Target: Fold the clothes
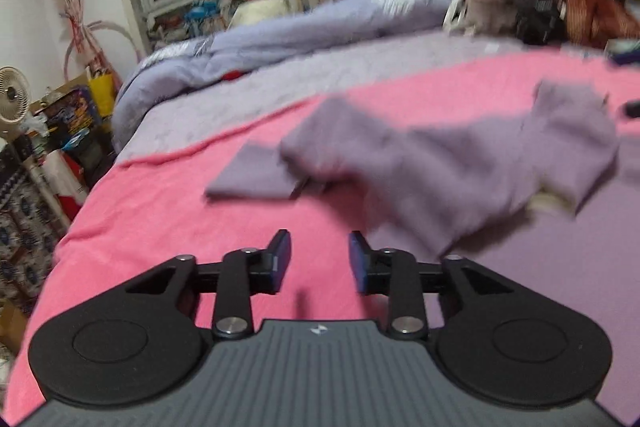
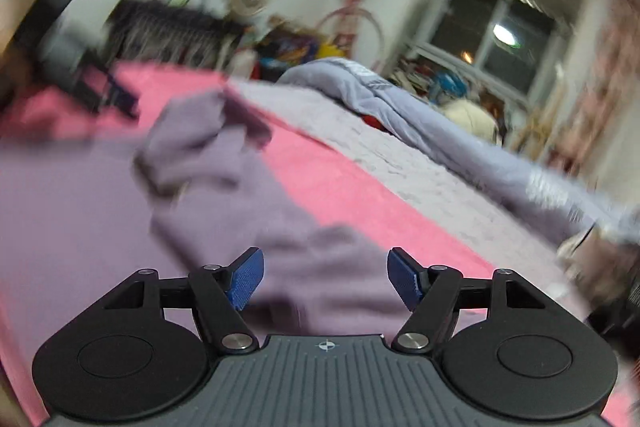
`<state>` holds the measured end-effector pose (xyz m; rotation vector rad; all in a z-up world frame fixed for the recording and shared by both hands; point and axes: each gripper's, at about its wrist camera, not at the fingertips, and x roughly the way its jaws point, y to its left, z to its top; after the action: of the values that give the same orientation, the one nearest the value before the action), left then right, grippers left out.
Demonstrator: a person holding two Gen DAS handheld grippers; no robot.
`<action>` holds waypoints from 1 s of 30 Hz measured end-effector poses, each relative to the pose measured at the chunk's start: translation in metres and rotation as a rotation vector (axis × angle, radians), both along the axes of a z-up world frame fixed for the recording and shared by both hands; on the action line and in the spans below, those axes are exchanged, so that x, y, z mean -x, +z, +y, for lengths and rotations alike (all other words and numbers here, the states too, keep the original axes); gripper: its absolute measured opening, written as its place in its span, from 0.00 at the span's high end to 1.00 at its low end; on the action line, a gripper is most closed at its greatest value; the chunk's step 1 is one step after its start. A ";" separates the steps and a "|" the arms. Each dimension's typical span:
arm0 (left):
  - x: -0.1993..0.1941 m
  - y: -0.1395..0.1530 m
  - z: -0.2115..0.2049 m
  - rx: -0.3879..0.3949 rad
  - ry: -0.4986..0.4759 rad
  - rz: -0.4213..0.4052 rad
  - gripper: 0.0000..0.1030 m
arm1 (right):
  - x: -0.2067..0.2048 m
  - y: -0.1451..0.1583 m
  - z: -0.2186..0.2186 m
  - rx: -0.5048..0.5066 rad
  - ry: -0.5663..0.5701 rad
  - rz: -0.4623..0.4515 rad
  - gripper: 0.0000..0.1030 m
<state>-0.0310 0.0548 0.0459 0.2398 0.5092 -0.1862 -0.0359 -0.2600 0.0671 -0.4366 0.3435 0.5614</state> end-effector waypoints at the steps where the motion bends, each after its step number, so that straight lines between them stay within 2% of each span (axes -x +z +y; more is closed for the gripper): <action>1: -0.003 0.004 -0.008 0.025 -0.015 -0.009 0.42 | -0.012 0.001 0.004 -0.050 0.003 0.041 0.31; 2: -0.006 0.004 -0.012 0.039 -0.014 -0.006 0.35 | -0.024 -0.001 0.012 -0.074 0.011 0.061 0.30; 5: -0.018 -0.004 -0.015 0.069 0.010 0.023 0.32 | -0.043 -0.015 0.044 -0.033 -0.011 0.099 0.31; 6: -0.021 -0.007 -0.016 0.079 0.018 0.032 0.32 | -0.048 -0.024 0.052 -0.012 -0.017 0.137 0.42; 7: -0.025 -0.009 -0.017 0.089 0.026 0.042 0.32 | -0.052 -0.032 0.060 0.008 -0.024 0.173 0.66; 8: -0.029 -0.012 -0.018 0.098 0.035 0.052 0.32 | -0.050 -0.036 0.062 0.007 -0.025 0.185 0.74; 9: -0.033 -0.014 -0.020 0.108 0.043 0.061 0.33 | -0.048 -0.040 0.064 0.007 -0.028 0.192 0.77; 10: -0.036 -0.017 -0.021 0.118 0.051 0.071 0.37 | -0.040 -0.038 0.063 0.007 -0.040 0.152 0.87; 13: -0.048 -0.025 -0.024 0.148 0.075 0.100 0.53 | -0.020 -0.025 0.048 -0.051 -0.108 0.073 0.91; 14: -0.048 -0.025 -0.023 0.158 0.084 0.101 0.56 | -0.013 -0.024 0.043 -0.050 -0.100 0.065 0.91; 16: -0.047 -0.024 -0.017 0.181 0.101 0.096 0.58 | 0.002 -0.021 0.032 -0.047 -0.083 0.050 0.91; 18: -0.045 -0.023 -0.012 0.204 0.118 0.090 0.65 | 0.016 -0.018 0.022 -0.044 -0.067 0.035 0.91; 23: -0.042 -0.020 0.000 0.260 0.160 0.076 0.69 | 0.052 -0.011 -0.004 -0.036 -0.026 -0.003 0.92; 24: -0.041 -0.019 0.003 0.271 0.169 0.073 0.69 | 0.057 -0.010 -0.009 -0.035 -0.023 -0.008 0.92; 27: -0.039 -0.017 0.011 0.305 0.194 0.065 0.69 | 0.012 -0.019 -0.019 -0.043 -0.161 0.064 0.85; 29: -0.037 -0.016 0.016 0.328 0.211 0.059 0.69 | -0.019 -0.025 -0.026 -0.048 -0.254 0.111 0.54; 30: -0.036 -0.016 0.018 0.339 0.220 0.056 0.69 | -0.034 -0.028 -0.029 -0.051 -0.300 0.135 0.30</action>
<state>0.0054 0.0730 0.0302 -0.1523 0.5472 -0.0626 -0.0017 -0.2889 0.0395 -0.2917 0.5132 0.3063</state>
